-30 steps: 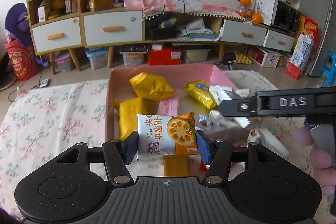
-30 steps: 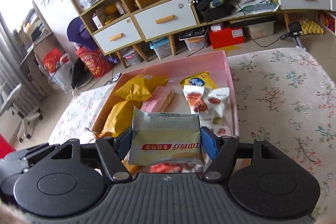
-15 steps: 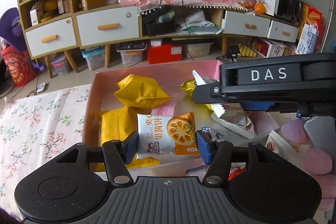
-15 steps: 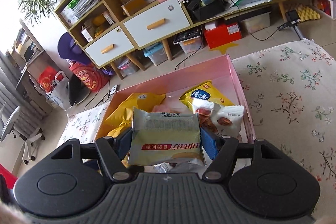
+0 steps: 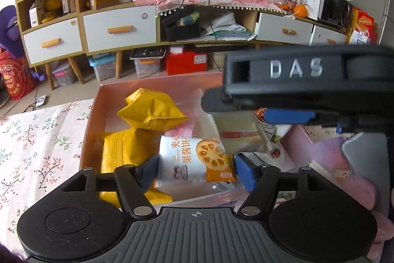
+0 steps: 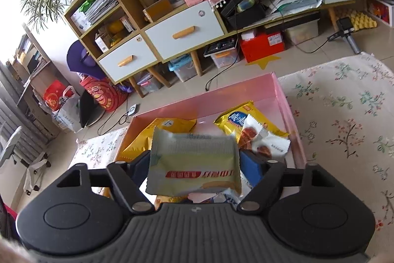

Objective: Organize snacks
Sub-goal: 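Carry both packets into the pink box and open both tools to release them, then move both open tools back over the snack pile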

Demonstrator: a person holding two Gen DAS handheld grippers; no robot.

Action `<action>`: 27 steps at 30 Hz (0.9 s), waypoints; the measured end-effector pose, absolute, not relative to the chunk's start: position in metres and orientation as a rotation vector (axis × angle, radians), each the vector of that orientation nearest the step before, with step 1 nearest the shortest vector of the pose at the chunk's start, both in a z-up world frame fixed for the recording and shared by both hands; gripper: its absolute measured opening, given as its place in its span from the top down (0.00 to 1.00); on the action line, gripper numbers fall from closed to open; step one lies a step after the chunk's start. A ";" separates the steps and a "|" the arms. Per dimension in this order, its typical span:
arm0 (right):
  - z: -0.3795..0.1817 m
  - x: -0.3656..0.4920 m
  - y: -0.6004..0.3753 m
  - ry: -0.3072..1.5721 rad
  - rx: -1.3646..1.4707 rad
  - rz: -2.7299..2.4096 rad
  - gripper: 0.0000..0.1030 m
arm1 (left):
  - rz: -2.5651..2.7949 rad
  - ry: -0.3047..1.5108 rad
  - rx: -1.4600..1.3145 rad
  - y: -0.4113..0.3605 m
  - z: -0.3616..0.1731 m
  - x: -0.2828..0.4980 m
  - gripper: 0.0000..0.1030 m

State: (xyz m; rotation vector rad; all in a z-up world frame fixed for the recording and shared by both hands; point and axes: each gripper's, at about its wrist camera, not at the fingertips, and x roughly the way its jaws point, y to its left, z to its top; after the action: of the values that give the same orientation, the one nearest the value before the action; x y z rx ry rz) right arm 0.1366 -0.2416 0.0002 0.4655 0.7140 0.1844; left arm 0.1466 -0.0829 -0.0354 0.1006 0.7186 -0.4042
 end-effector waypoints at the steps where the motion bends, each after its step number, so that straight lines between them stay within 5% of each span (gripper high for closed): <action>1: 0.002 0.135 -0.242 0.708 0.464 0.186 0.23 | -0.404 0.717 0.099 -0.083 -0.035 0.146 0.29; 27: 0.022 0.089 -0.243 0.734 0.248 0.180 0.07 | -0.357 0.761 0.022 -0.039 -0.012 0.092 0.14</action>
State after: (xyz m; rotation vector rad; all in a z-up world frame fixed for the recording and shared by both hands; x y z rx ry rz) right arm 0.0895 -0.2434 0.0225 0.2482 0.7342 0.1803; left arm 0.0922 -0.0385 -0.0115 0.0224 0.7606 -0.3566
